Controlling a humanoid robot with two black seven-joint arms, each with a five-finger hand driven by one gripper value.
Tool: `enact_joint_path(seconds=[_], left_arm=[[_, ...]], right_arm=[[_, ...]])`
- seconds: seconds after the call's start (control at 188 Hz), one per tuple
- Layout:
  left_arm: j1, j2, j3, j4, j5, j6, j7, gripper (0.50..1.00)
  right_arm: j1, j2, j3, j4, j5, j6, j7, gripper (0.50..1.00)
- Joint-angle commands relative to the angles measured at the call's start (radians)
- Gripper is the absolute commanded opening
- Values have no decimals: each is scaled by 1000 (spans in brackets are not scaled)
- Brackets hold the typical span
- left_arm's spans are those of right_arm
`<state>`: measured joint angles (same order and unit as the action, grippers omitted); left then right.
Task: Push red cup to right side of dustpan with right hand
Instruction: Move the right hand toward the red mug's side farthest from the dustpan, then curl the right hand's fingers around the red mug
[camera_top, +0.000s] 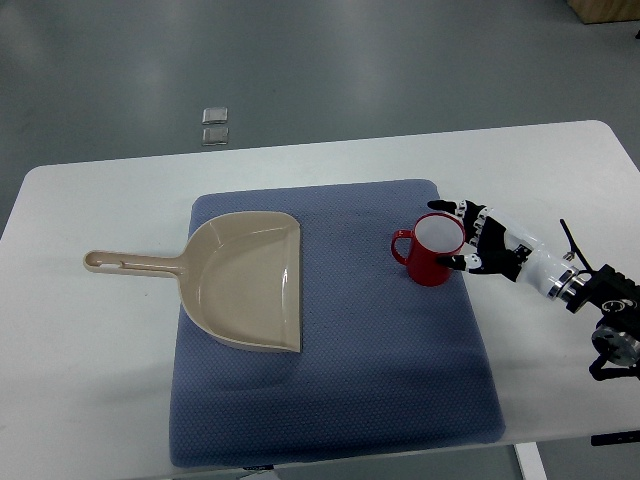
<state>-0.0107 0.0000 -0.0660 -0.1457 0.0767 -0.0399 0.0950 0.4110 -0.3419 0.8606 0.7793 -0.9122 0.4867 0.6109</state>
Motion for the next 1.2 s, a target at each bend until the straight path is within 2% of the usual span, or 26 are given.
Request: enact_joint_path(seconds=[0.0,0.989,1.196], left_arm=[[0,0,0,0,0,0,0,1000],[0,0,0,0,0,0,0,1000],[0,0,0,0,0,0,0,1000]], right_arm=[[0,4,0,0,-1,-11,0,921],[6,69,-18,-8,-2,-53,0,913],[6,77,-35,-9,-2,-76,0,893]])
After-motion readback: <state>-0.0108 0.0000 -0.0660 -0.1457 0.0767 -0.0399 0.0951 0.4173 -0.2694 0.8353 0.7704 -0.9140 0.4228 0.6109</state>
